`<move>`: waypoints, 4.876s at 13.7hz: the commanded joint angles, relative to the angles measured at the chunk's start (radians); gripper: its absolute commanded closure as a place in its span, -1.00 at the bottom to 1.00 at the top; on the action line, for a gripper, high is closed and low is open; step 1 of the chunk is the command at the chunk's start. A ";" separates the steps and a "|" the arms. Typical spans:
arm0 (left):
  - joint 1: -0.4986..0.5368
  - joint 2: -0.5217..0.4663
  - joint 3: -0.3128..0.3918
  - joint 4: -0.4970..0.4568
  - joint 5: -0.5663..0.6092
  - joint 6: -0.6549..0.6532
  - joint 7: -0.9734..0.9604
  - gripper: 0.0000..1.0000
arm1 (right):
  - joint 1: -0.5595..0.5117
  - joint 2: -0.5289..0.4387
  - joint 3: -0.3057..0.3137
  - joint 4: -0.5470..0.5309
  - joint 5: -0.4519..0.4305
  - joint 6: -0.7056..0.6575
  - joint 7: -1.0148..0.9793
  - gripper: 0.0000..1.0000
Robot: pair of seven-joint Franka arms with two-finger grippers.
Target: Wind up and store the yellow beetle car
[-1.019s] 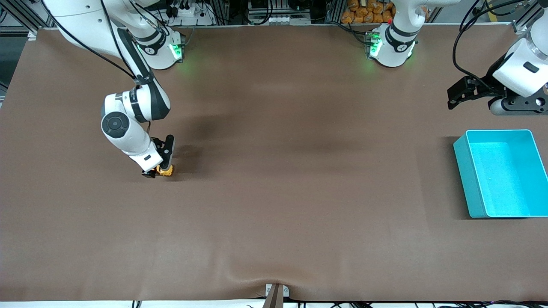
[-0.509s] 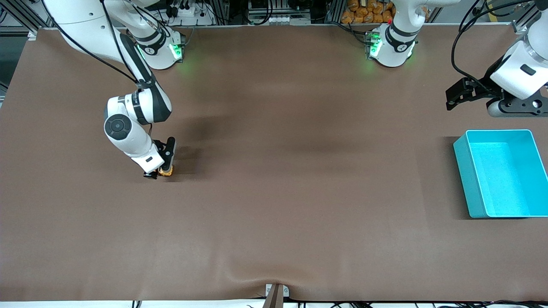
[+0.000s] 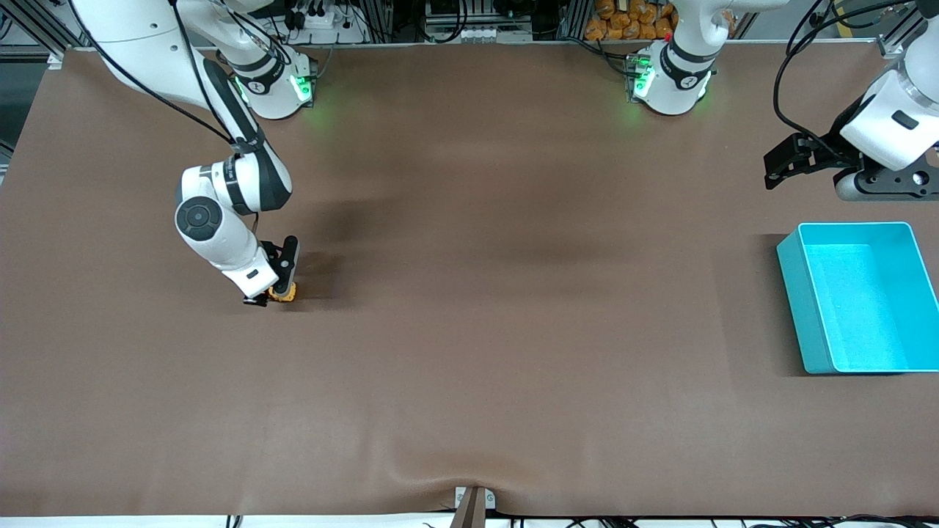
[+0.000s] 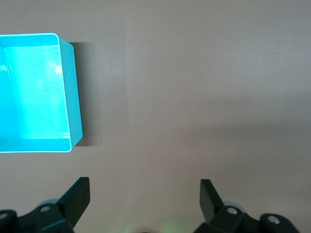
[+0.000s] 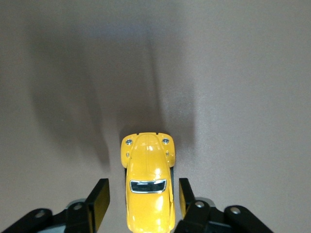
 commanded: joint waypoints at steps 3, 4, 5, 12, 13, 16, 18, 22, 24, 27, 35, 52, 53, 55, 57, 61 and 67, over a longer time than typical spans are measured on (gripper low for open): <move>-0.001 0.003 0.000 0.005 -0.019 0.008 -0.014 -1.00 | -0.028 0.027 0.009 0.003 -0.022 0.033 -0.008 -0.01; -0.003 0.003 0.000 0.006 -0.019 0.008 -0.014 -1.00 | -0.028 0.028 0.009 0.003 -0.022 0.036 -0.008 0.01; -0.001 0.003 0.000 0.005 -0.019 0.008 -0.014 -1.00 | -0.028 0.030 0.009 0.003 -0.022 0.036 -0.008 0.04; -0.012 0.015 -0.005 0.006 -0.017 0.008 -0.020 -1.00 | -0.031 0.042 0.009 0.004 -0.022 0.049 -0.010 0.25; -0.012 0.015 -0.005 0.006 -0.017 0.008 -0.020 -1.00 | -0.030 0.042 0.009 0.004 -0.022 0.046 -0.021 0.29; -0.006 0.015 -0.005 0.005 -0.017 0.008 -0.020 -1.00 | -0.053 0.048 0.009 0.006 -0.022 0.047 -0.060 0.30; -0.004 0.017 -0.005 0.005 -0.017 0.008 -0.020 -1.00 | -0.074 0.048 0.009 0.006 -0.022 0.046 -0.111 0.30; -0.004 0.023 -0.006 0.005 -0.019 0.008 -0.020 -1.00 | -0.111 0.047 0.008 0.004 -0.022 0.038 -0.145 0.30; -0.004 0.023 -0.006 0.008 -0.020 0.008 -0.020 -1.00 | -0.131 0.047 0.007 0.004 -0.022 0.038 -0.157 0.30; -0.007 0.021 -0.005 0.011 -0.019 0.008 -0.022 -1.00 | -0.168 0.045 0.006 0.004 -0.022 0.039 -0.206 0.30; -0.009 0.018 -0.006 0.011 -0.019 0.006 -0.022 -1.00 | -0.298 0.042 0.004 0.004 -0.027 0.038 -0.283 0.30; 0.002 0.017 -0.005 -0.002 -0.017 0.002 -0.022 -1.00 | -0.334 -0.082 0.021 0.293 0.010 -0.430 -0.288 -1.00; 0.003 0.017 -0.003 -0.006 -0.017 0.002 -0.022 -1.00 | -0.334 -0.090 0.023 0.293 0.010 -0.441 -0.288 -1.00; 0.003 0.017 0.002 -0.009 -0.017 0.002 -0.022 -1.00 | -0.332 -0.108 0.024 0.297 0.012 -0.471 -0.286 -1.00; 0.005 0.018 0.003 -0.011 -0.017 0.002 -0.022 -1.00 | -0.324 -0.128 0.024 0.308 0.041 -0.519 -0.284 -1.00; 0.017 0.017 0.003 -0.018 -0.019 0.002 -0.022 -1.00 | -0.321 -0.136 0.023 0.356 0.041 -0.603 -0.277 -1.00; 0.025 0.009 0.002 -0.054 -0.022 0.002 -0.032 -1.00 | -0.323 -0.169 0.023 0.388 0.042 -0.668 -0.240 -1.00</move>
